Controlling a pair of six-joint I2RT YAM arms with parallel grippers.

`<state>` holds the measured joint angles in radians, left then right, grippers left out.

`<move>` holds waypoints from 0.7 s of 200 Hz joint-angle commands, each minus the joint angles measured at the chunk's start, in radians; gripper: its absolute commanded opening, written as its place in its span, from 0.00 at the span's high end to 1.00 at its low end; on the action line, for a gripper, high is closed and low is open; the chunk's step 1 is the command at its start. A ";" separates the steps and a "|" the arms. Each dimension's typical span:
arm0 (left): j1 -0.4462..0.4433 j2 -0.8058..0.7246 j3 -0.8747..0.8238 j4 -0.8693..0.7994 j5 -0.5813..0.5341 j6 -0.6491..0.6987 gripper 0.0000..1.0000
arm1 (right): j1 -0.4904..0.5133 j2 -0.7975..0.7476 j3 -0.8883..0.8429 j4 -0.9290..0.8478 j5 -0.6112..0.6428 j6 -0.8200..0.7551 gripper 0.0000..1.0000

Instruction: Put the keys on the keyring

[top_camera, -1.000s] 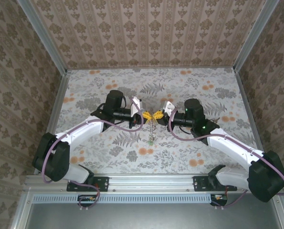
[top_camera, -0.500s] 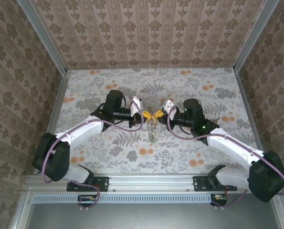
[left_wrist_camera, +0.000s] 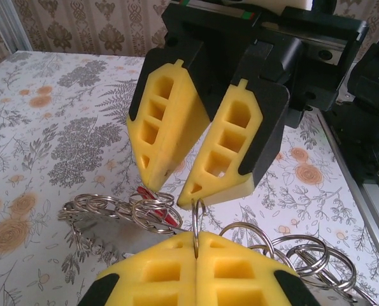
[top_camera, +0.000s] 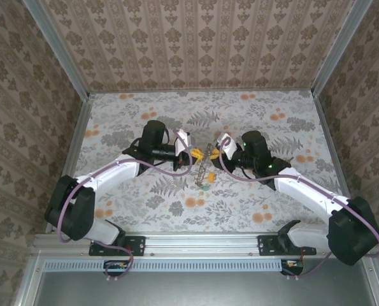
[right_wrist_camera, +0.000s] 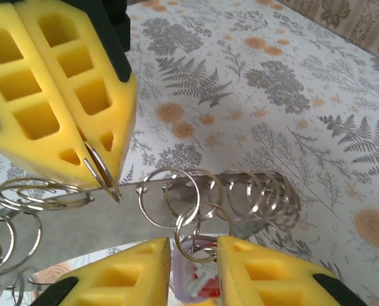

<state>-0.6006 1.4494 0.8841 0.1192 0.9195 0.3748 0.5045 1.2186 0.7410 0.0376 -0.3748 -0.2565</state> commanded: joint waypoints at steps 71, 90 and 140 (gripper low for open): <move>0.036 -0.015 -0.037 0.021 0.009 0.013 1.00 | -0.078 -0.075 -0.077 -0.046 0.062 0.210 0.71; 0.055 -0.043 -0.067 0.024 0.008 0.013 1.00 | -0.077 -0.002 -0.045 -0.134 0.099 0.353 0.59; 0.070 -0.059 -0.094 0.028 0.025 0.003 1.00 | -0.096 0.301 0.166 -0.375 0.164 0.507 0.48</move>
<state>-0.5358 1.4342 0.7979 0.1188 0.9123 0.3744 0.4271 1.3979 0.7879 -0.1806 -0.2607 0.1421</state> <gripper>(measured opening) 0.041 0.519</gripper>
